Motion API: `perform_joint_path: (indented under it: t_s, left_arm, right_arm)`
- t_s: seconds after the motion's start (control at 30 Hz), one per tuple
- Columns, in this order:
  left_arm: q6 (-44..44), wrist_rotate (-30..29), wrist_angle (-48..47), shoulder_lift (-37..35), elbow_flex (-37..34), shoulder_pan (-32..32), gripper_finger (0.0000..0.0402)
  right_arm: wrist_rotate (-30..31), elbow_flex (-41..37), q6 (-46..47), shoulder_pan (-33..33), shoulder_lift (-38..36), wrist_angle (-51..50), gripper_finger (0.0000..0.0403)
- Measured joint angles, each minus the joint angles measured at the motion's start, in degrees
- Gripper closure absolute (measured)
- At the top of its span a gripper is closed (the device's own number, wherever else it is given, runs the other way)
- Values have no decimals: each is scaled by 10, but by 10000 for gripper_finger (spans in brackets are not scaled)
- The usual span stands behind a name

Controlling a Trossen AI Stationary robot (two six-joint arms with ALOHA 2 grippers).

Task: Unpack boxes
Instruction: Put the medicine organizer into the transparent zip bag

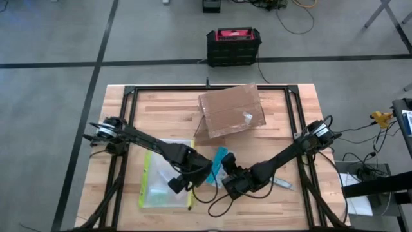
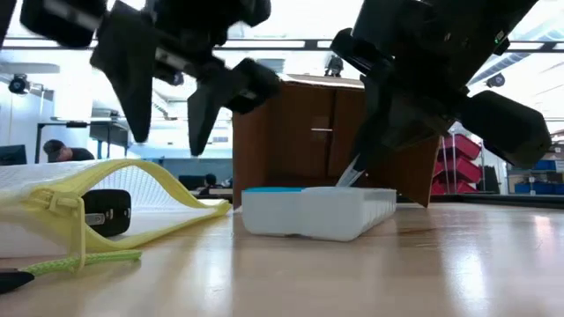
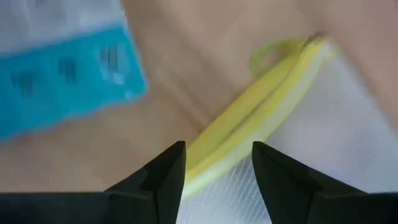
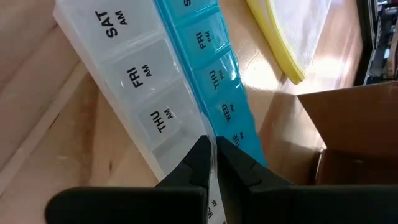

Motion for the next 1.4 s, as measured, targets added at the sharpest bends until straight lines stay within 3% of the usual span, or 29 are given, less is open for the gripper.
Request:
perform_joint_path:
  t_s: [0.37, 0.57, 1.07, 1.2, 1.33, 1.4]
  left_arm:
    - [52, 52, -101, 104, 96, 2, 202]
    - [57, 53, -177, 110, 116, 2, 201]
    - [39, 65, -250, 111, 125, 0, 245]
    - [39, 47, -268, 111, 125, 0, 280]
    - [23, -9, -277, 111, 125, -1, 369]
    - [8, -11, -281, 109, 125, -3, 391]
  right_arm:
    - [-8, 0, 6, 4, 0, 0, 403]
    - [-10, -1, 13, 4, 0, 0, 403]
    - [-18, -3, 21, 3, 0, 2, 403]
    - [-21, -3, 1, 3, 0, 33, 403]
    - [-32, -3, -23, 1, 1, 63, 403]
    - [-27, -6, -25, -2, 2, 66, 403]
